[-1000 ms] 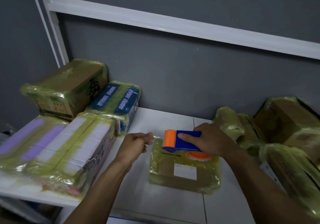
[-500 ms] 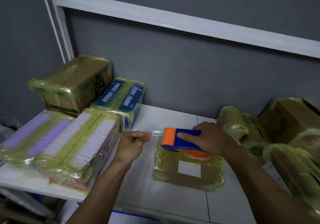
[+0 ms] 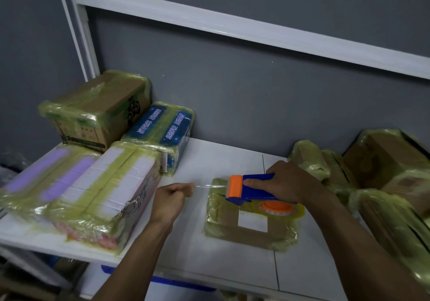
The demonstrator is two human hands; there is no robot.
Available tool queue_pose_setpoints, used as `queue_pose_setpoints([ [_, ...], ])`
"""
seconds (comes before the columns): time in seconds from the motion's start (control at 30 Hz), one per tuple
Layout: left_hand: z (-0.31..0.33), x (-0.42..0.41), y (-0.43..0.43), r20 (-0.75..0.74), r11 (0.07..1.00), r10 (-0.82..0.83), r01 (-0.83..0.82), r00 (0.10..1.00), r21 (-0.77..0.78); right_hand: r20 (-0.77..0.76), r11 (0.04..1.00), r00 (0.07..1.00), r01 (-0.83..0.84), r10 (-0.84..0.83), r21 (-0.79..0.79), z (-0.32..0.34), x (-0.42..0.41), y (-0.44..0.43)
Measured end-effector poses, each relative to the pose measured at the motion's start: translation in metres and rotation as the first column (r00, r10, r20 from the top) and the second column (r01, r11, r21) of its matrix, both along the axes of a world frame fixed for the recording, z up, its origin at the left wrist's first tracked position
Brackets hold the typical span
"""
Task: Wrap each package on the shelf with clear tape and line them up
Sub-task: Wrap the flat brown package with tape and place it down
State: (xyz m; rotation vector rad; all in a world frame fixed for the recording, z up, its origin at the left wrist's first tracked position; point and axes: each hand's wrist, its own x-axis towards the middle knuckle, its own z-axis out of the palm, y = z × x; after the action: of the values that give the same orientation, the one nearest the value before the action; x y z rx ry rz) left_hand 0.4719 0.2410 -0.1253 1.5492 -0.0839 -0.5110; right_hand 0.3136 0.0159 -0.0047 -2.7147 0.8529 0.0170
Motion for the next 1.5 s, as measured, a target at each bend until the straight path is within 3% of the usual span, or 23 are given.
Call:
queue_pose_setpoints([
  [0.1,-0.009,-0.004,0.004,-0.079,0.999,0.031,-0.033,0.996,-0.019,-0.017,1.0,1.0,0.004,-0.005,-0.029,-0.003,0.005,0.004],
  [0.57,-0.04,-0.012,-0.001,-0.077,0.998,0.024,-0.019,0.997,0.063,-0.211,0.993,0.977,-0.004,-0.022,-0.121,-0.018,0.032,0.008],
  [0.7,-0.047,-0.015,-0.008,-0.056,0.992,-0.013,0.02,0.998,0.127,-0.236,0.995,0.971,0.002,-0.026,-0.1,-0.022,0.032,0.007],
  [0.93,-0.048,-0.018,-0.016,-0.029,0.946,-0.168,0.17,0.985,0.277,-0.148,0.994,0.988,0.027,-0.043,-0.11,-0.024,0.029,0.011],
  [1.03,-0.046,-0.022,-0.014,0.089,0.892,-0.213,0.157,0.973,0.423,-0.15,0.994,0.987,0.033,-0.049,-0.109,-0.025,0.028,0.012],
  [1.17,-0.031,-0.02,-0.016,0.244,0.978,-0.038,-0.015,0.969,0.208,-0.123,0.994,0.99,0.052,-0.064,-0.1,-0.025,0.025,0.011],
  [1.33,-0.014,-0.031,-0.019,0.095,0.936,-0.342,0.331,0.935,0.117,-0.108,0.992,0.992,0.047,-0.06,-0.117,-0.028,0.023,0.011],
  [1.5,-0.023,-0.04,-0.02,0.026,0.976,-0.196,0.193,0.98,0.097,-0.069,0.985,0.997,0.016,-0.028,-0.171,-0.033,0.019,0.011],
])
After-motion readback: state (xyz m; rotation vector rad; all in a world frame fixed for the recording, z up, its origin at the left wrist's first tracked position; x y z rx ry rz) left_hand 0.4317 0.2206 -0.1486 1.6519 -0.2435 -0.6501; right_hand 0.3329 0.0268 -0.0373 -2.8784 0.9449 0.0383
